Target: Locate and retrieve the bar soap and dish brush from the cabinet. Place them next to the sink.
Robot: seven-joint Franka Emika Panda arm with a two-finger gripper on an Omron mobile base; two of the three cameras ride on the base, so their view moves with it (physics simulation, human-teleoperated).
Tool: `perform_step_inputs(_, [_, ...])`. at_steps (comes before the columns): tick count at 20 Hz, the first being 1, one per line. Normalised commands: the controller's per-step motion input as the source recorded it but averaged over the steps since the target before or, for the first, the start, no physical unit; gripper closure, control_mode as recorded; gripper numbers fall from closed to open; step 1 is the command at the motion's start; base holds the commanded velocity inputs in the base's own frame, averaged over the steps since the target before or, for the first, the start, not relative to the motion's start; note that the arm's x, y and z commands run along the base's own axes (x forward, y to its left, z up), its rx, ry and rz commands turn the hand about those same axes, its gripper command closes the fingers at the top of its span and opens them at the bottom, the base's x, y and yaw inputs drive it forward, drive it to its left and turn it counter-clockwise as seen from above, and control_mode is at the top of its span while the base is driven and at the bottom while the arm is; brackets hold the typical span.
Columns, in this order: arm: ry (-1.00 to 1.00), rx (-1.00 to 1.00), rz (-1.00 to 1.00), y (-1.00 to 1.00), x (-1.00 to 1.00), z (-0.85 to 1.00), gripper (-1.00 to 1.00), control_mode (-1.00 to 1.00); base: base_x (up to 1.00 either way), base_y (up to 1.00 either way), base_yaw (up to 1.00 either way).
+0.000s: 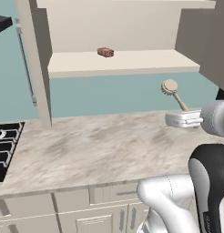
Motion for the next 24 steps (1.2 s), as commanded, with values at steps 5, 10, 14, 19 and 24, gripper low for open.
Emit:
perform_step_inputs(5, [0.00,0.00,0.00,0.00,0.00,0.00,1.00,1.00,-0.41,0.12,0.39])
perform_step_inputs(10, [0.00,0.00,0.00,0.00,0.00,0.00,1.00,1.00,-0.28,0.09,0.45])
perform_step_inputs(14, [0.00,0.00,0.00,0.00,0.00,0.00,1.00,1.00,-0.24,0.22,0.45])
perform_step_inputs(19, [0.00,0.00,0.00,0.00,0.00,0.00,1.00,1.00,-0.15,0.29,0.47])
perform_step_inputs(24, [0.00,0.00,0.00,0.00,0.00,0.00,1.00,1.00,-0.19,0.31,0.45])
